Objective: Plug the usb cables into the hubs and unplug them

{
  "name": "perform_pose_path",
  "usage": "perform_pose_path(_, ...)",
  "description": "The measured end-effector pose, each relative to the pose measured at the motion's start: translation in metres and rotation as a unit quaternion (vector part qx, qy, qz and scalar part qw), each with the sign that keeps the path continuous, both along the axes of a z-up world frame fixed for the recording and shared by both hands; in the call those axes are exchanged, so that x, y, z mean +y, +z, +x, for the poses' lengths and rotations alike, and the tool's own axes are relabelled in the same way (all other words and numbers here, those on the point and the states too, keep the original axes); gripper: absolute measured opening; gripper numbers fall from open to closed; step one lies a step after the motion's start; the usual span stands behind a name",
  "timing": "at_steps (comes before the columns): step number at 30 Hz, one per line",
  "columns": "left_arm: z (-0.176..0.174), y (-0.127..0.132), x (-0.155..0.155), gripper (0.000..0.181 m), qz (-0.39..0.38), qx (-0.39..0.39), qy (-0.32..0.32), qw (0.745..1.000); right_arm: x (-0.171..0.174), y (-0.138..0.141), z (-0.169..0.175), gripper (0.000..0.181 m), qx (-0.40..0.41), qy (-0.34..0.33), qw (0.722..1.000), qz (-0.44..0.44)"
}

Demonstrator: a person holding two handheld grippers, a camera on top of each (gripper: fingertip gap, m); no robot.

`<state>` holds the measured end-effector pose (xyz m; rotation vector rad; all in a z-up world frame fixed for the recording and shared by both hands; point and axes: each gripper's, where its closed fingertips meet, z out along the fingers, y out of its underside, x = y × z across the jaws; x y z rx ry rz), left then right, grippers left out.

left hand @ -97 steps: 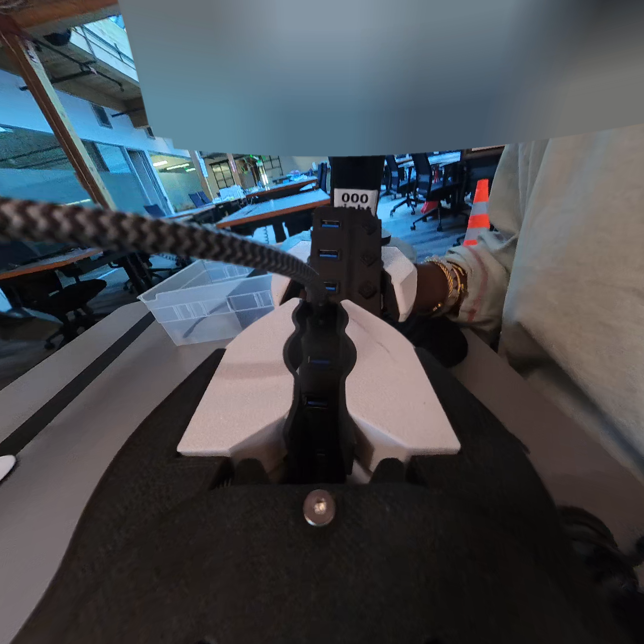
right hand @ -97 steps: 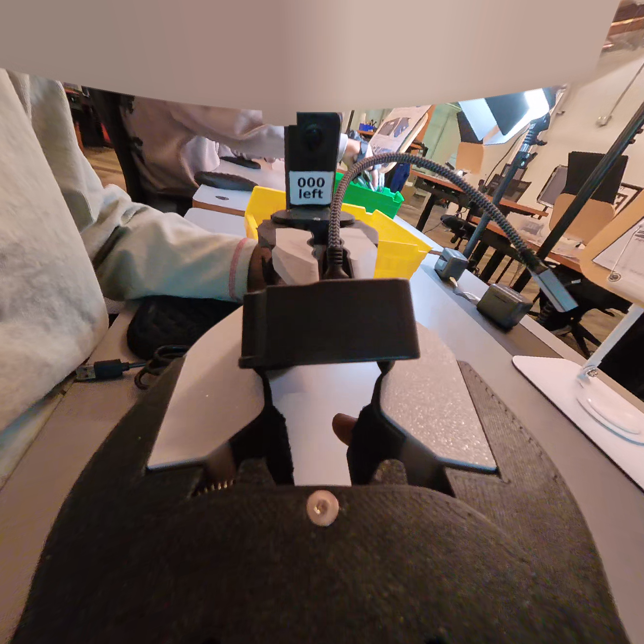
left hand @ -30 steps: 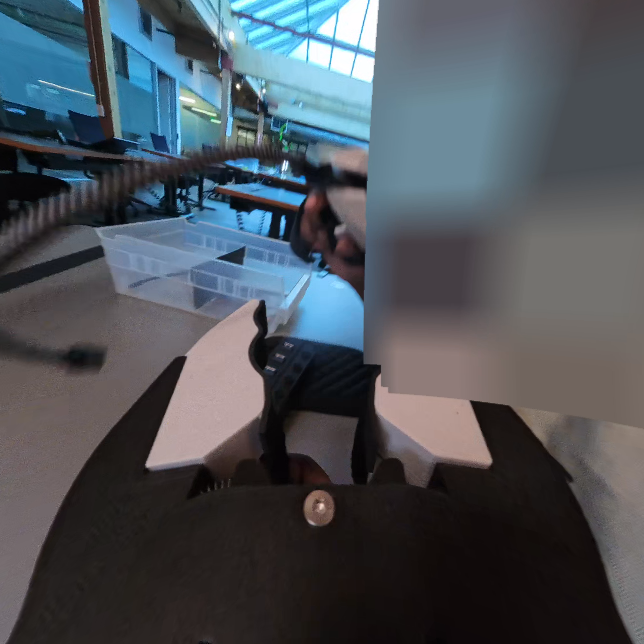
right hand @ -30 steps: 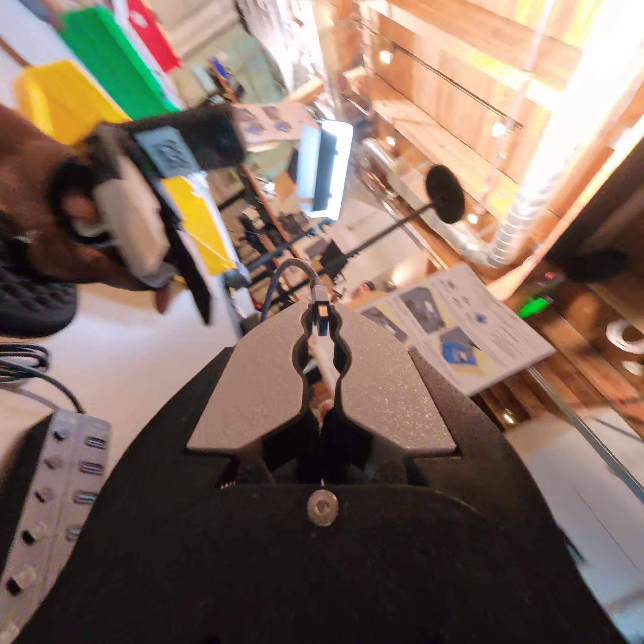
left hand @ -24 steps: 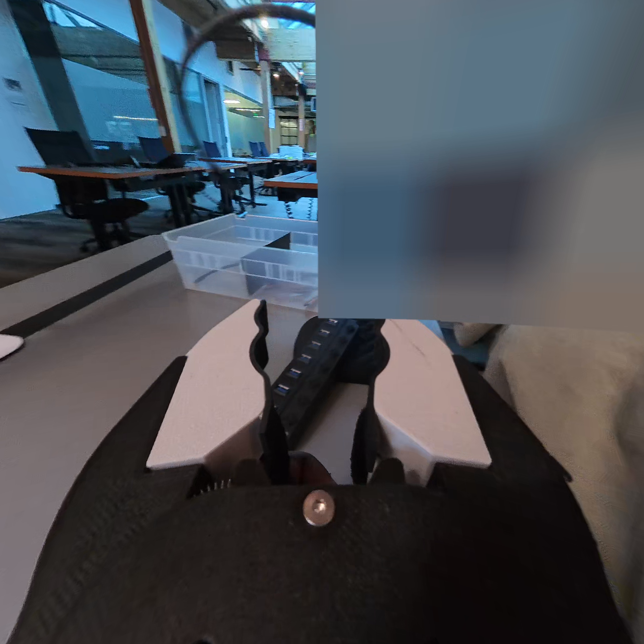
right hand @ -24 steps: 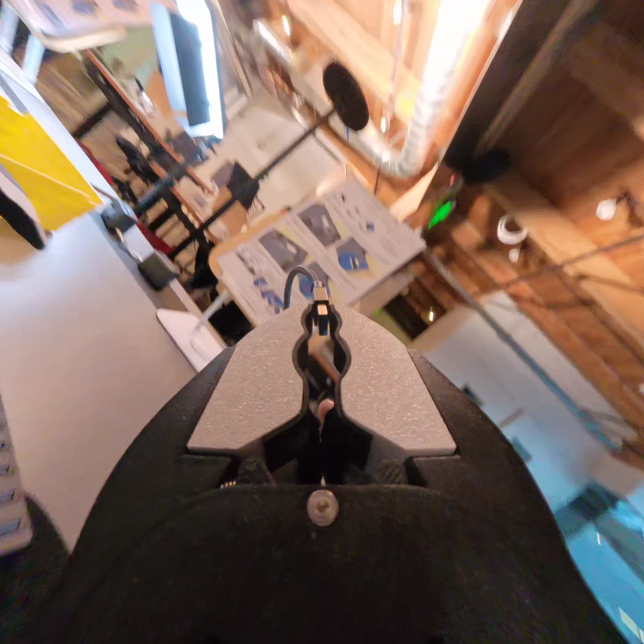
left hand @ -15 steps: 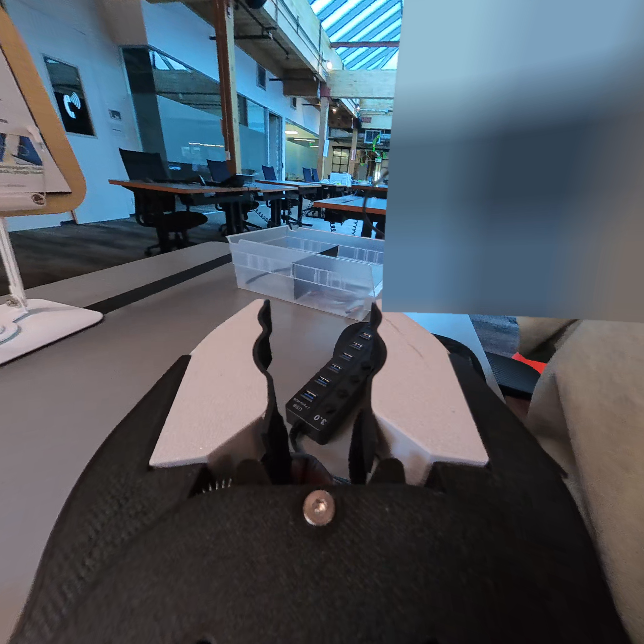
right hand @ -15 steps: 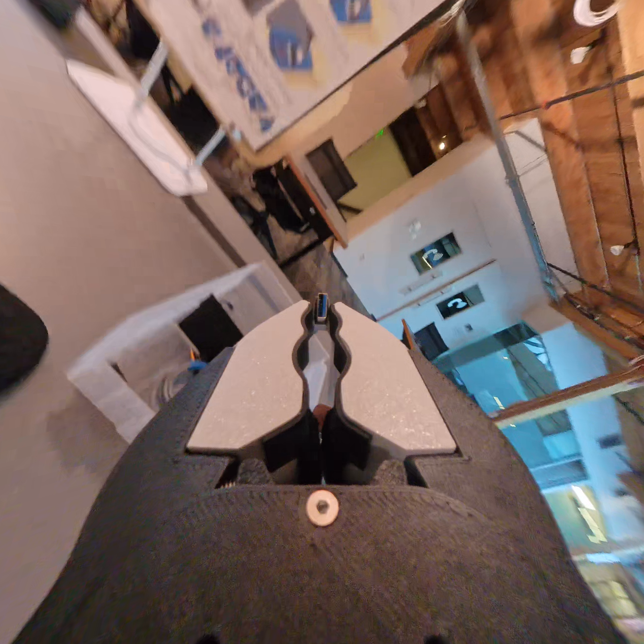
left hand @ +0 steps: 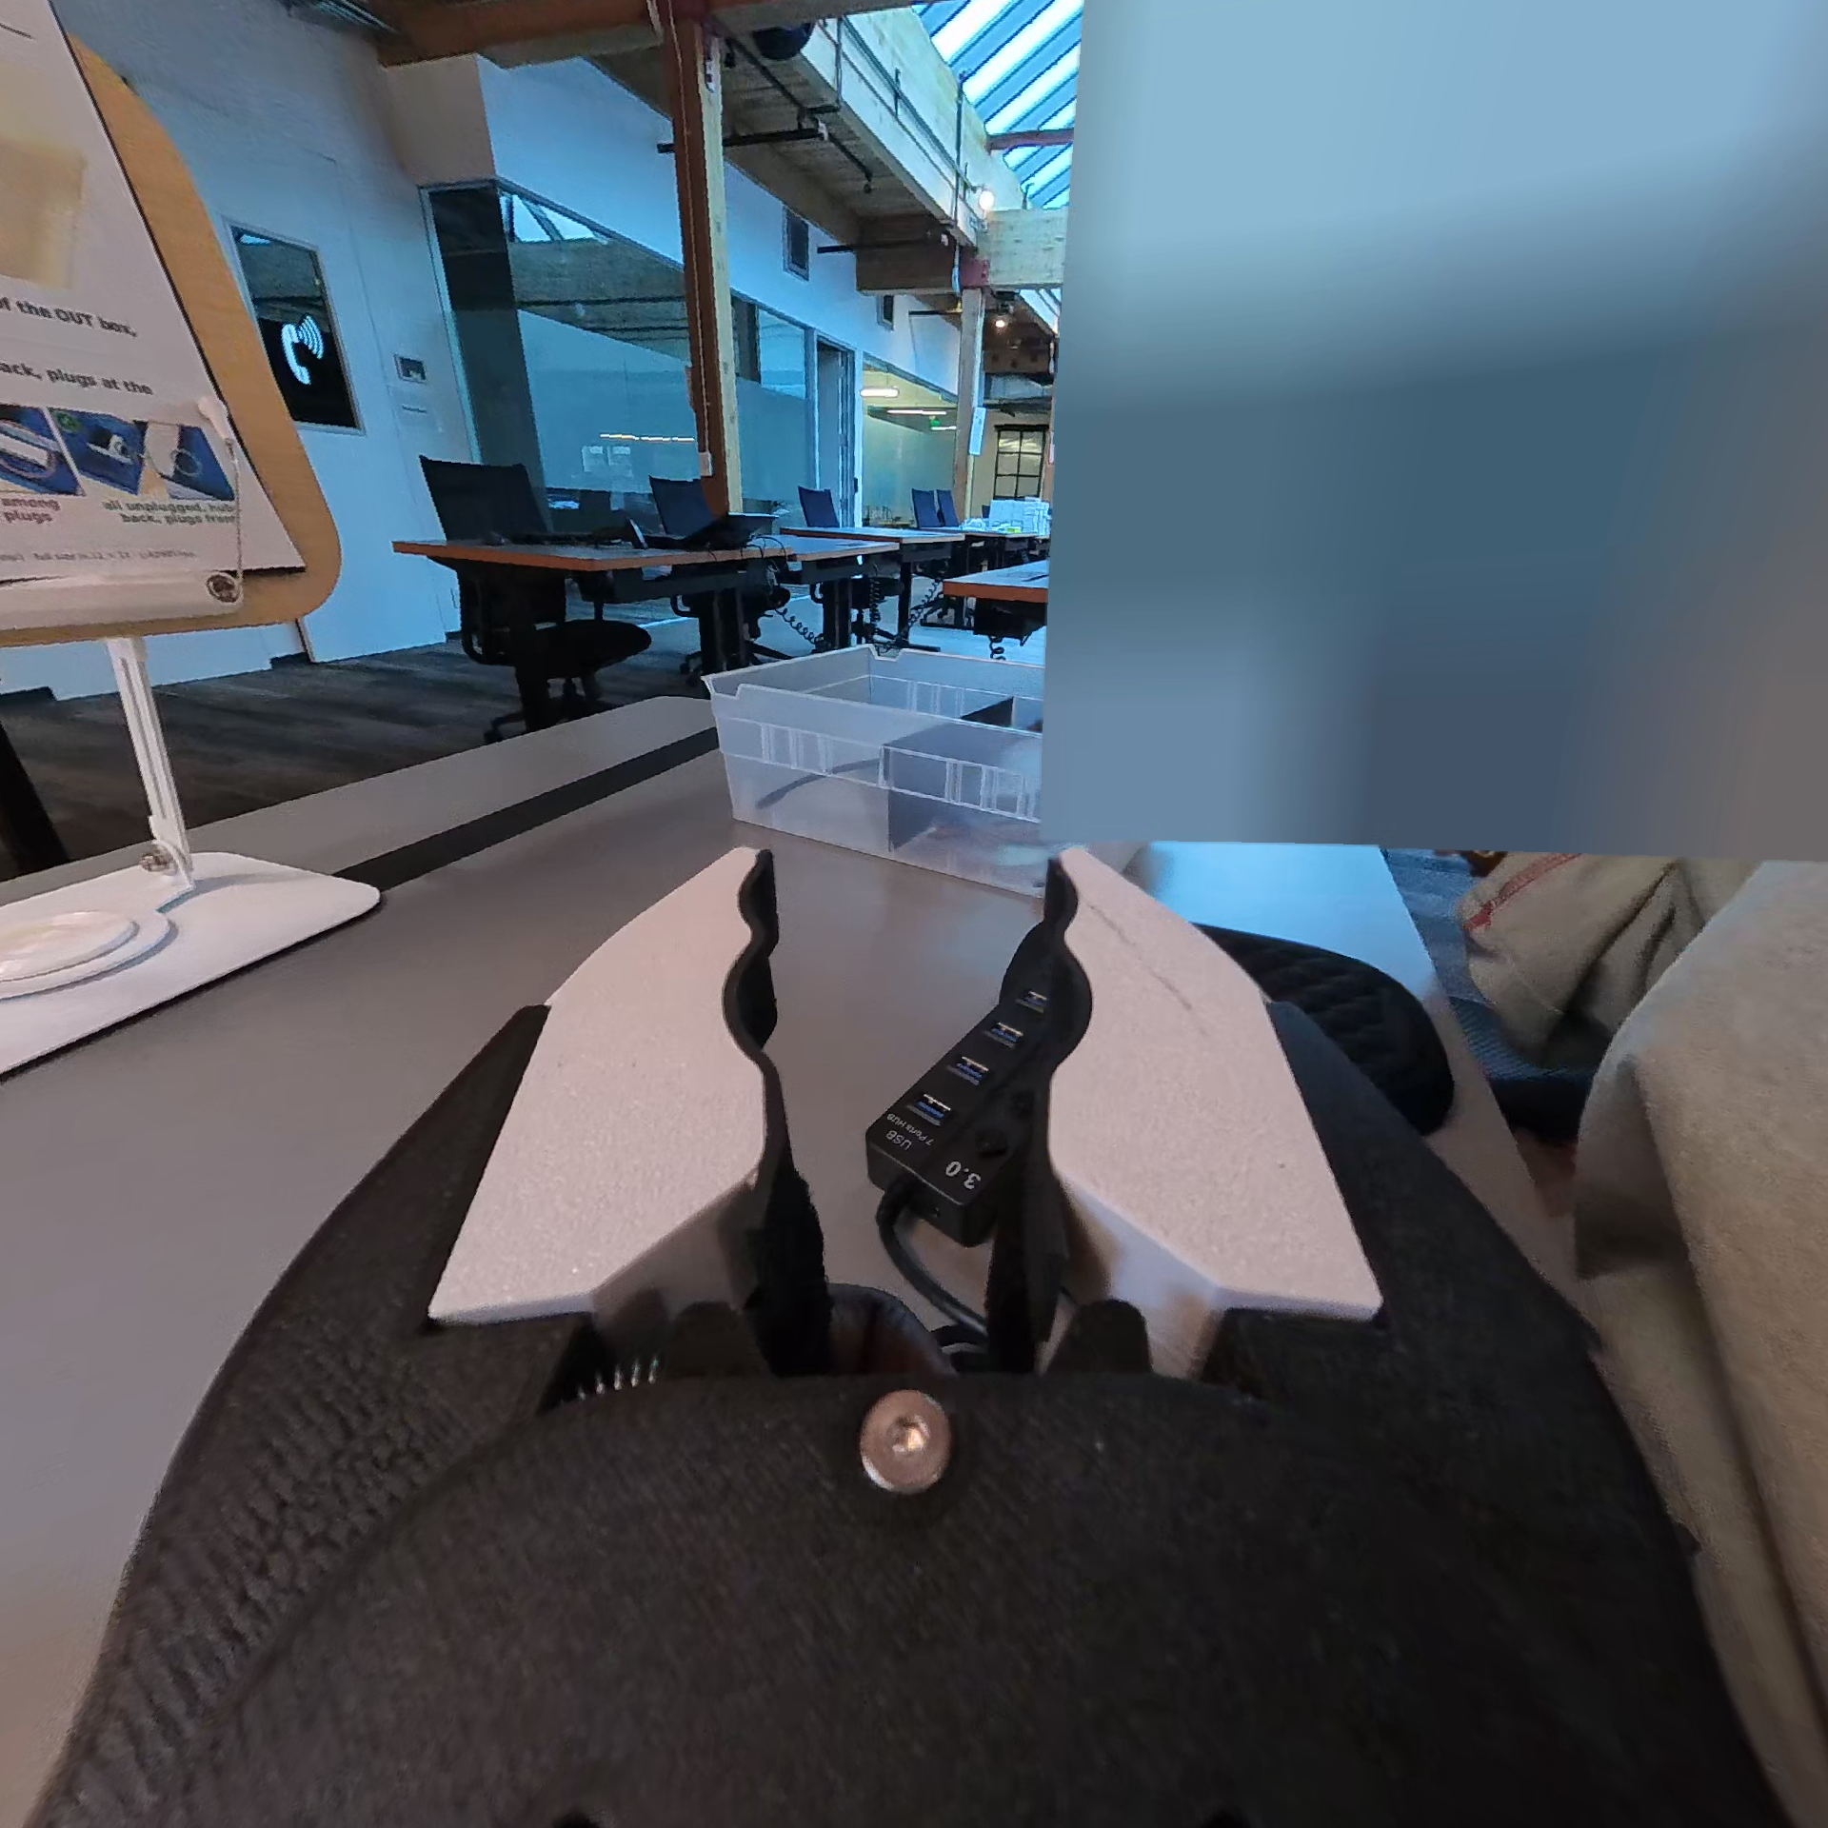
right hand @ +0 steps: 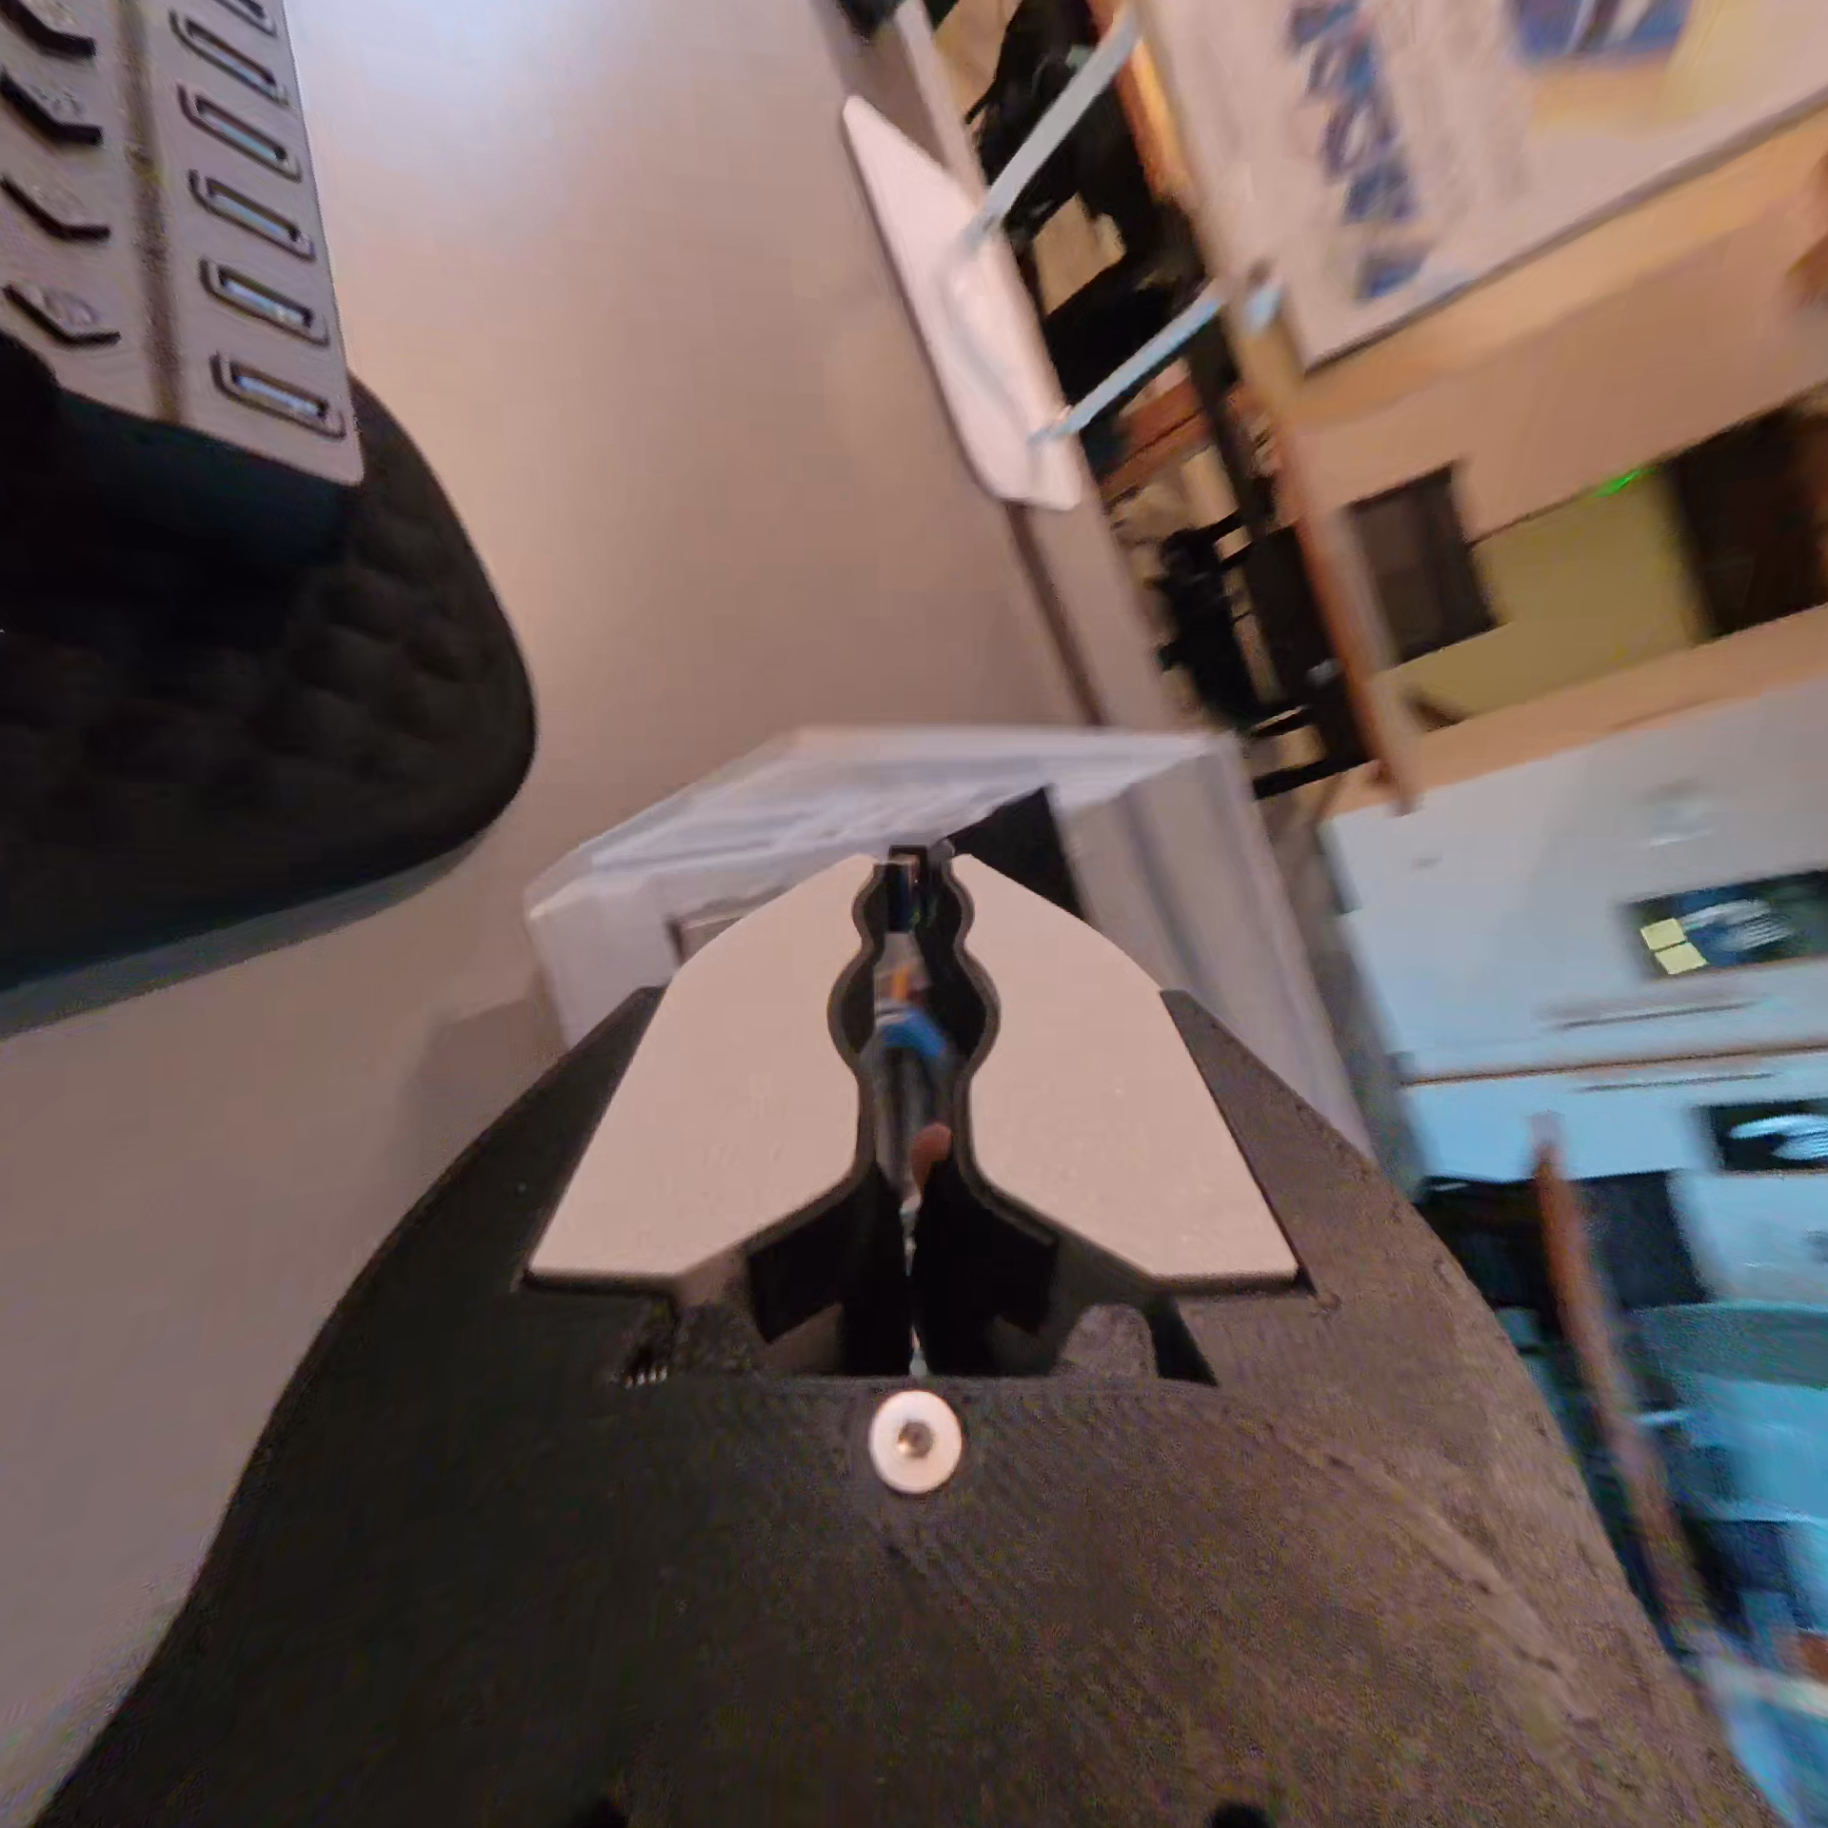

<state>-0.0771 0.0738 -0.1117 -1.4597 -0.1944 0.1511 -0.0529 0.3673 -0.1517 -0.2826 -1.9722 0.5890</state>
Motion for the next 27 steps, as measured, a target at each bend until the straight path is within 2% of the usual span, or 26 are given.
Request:
perform_pose_path(3, 0.000, -0.002, -0.001, 0.051, -0.006, 0.005, 0.003, 1.000, 0.016, -0.030, 0.002, 0.015, -0.087, -0.032, 0.991, -0.100)
perform_pose_path(6, -0.001, -0.003, 0.000, 0.051, -0.006, 0.002, 0.001, 1.000, 0.028, -0.041, 0.009, 0.023, -0.173, -0.083, 0.963, -0.190)
perform_pose_path(9, 0.000, -0.004, 0.001, 0.051, -0.009, 0.002, -0.003, 1.000, 0.032, -0.052, 0.016, 0.031, -0.251, -0.129, 0.932, -0.227)
perform_pose_path(12, 0.001, -0.006, 0.002, 0.051, -0.012, 0.002, -0.006, 1.000, 0.021, -0.055, 0.018, 0.035, -0.307, -0.126, 0.903, -0.273)
perform_pose_path(14, 0.002, -0.006, 0.001, 0.051, -0.011, 0.001, -0.006, 1.000, 0.023, -0.057, 0.018, 0.043, -0.339, -0.149, 0.881, -0.295)
perform_pose_path(18, 0.002, -0.006, 0.000, 0.051, -0.006, -0.001, -0.005, 1.000, 0.023, -0.062, 0.022, 0.047, -0.418, -0.183, 0.828, -0.327)
perform_pose_path(19, 0.001, -0.006, 0.000, 0.051, -0.006, -0.002, -0.003, 1.000, 0.025, -0.062, 0.022, 0.048, -0.428, -0.188, 0.826, -0.314)
perform_pose_path(20, 0.001, -0.006, 0.000, 0.051, -0.007, -0.002, -0.002, 1.000, 0.026, -0.062, 0.021, 0.050, -0.430, -0.188, 0.837, -0.282)
perform_pose_path(24, 0.000, -0.010, 0.002, 0.051, -0.015, -0.005, -0.003, 1.000, 0.027, -0.052, 0.015, 0.048, -0.374, -0.114, 0.919, -0.057)
perform_pose_path(25, 0.001, -0.011, 0.002, 0.051, -0.017, -0.006, -0.004, 1.000, 0.029, -0.051, 0.014, 0.046, -0.368, -0.099, 0.924, -0.007)
perform_pose_path(27, 0.002, -0.012, 0.003, 0.051, -0.020, -0.003, -0.005, 1.000, 0.045, -0.051, 0.010, 0.044, -0.377, -0.115, 0.916, 0.070)
